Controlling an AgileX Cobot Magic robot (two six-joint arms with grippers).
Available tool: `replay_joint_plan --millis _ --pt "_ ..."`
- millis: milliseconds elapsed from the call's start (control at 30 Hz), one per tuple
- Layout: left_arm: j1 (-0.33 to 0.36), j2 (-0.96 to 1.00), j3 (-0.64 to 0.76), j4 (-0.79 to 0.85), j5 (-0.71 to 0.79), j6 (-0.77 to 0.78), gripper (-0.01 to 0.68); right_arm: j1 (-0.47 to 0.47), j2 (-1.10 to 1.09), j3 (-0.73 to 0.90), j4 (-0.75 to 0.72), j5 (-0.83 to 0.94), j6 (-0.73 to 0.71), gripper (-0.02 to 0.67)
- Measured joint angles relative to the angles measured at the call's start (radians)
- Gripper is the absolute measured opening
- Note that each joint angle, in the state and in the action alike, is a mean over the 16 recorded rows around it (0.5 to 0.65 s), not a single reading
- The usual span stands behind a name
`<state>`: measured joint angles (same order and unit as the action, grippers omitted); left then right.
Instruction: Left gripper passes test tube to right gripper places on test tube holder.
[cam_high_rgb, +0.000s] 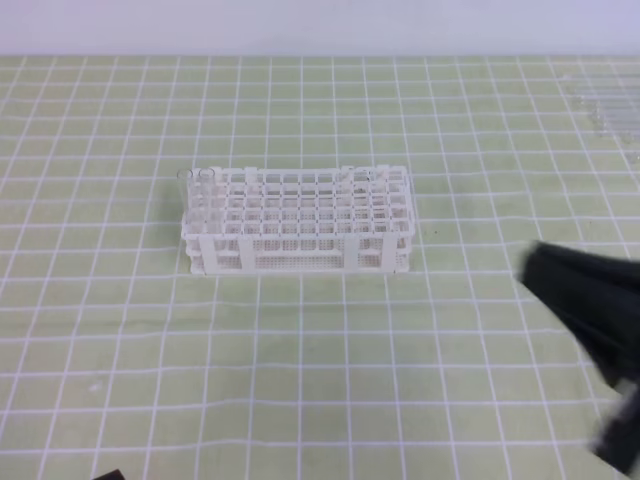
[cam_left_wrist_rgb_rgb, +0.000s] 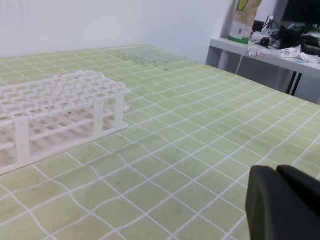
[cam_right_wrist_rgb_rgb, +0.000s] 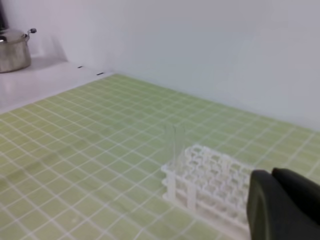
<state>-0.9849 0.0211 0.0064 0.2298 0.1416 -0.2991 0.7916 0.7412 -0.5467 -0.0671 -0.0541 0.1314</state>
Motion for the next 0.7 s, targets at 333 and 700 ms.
replay_joint_plan --millis 333,700 --pt "0.000 0.001 0.000 0.000 -0.001 0.000 -0.002 0.000 -0.389 0.063 0.062 0.325 -0.020 -0.015" --pt "0.000 0.000 -0.005 -0.001 0.005 0.000 -0.002 0.000 -0.515 0.067 0.092 0.526 -0.029 -0.015"
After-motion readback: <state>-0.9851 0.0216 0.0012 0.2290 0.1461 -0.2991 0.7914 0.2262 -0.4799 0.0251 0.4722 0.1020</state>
